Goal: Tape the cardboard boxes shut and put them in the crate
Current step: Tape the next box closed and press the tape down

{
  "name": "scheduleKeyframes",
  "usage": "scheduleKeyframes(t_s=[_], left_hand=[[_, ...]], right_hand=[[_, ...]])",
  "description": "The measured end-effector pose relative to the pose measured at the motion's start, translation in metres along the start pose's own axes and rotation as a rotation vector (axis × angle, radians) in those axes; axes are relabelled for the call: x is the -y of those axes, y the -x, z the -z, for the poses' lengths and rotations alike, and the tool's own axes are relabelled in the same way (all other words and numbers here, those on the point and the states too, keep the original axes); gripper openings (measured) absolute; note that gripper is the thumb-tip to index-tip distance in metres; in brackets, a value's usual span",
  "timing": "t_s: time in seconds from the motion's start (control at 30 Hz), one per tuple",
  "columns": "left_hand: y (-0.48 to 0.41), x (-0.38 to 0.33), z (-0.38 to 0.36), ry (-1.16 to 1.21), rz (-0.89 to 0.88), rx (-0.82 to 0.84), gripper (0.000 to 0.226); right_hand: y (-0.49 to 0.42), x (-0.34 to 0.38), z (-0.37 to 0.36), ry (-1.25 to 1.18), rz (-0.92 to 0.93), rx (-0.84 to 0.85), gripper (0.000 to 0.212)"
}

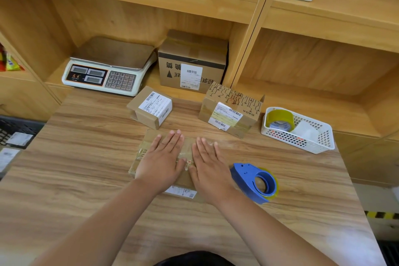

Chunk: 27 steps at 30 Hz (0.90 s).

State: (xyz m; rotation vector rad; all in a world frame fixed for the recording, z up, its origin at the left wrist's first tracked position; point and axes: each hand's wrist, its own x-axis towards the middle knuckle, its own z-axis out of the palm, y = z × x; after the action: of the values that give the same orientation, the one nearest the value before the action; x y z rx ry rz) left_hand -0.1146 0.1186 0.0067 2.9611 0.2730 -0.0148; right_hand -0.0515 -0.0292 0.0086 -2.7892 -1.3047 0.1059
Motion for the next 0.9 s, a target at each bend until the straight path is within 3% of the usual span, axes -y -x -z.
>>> scheduleKeyframes(t_s=[0.17, 0.37, 0.5, 0.63, 0.9], left_hand=[[0.000, 0.000, 0.002, 0.015, 0.003, -0.003, 0.071], [0.000, 0.001, -0.001, 0.045, 0.015, -0.030, 0.068], [0.000, -0.001, 0.000, 0.029, 0.021, -0.021, 0.068], [0.000, -0.001, 0.001, 0.040, 0.021, -0.013, 0.069], [-0.001, 0.002, -0.001, -0.003, 0.000, 0.002, 0.069]], right_hand=[[-0.011, -0.005, 0.012, 0.010, 0.090, 0.115, 0.080], [0.010, -0.032, 0.014, 0.107, -0.033, 0.057, 0.061], [0.018, -0.034, 0.013, 0.072, -0.078, 0.046, 0.067], [0.015, -0.016, 0.007, 0.072, -0.088, 0.039, 0.055], [0.001, -0.001, 0.024, 0.052, -0.047, 0.207, 0.081]])
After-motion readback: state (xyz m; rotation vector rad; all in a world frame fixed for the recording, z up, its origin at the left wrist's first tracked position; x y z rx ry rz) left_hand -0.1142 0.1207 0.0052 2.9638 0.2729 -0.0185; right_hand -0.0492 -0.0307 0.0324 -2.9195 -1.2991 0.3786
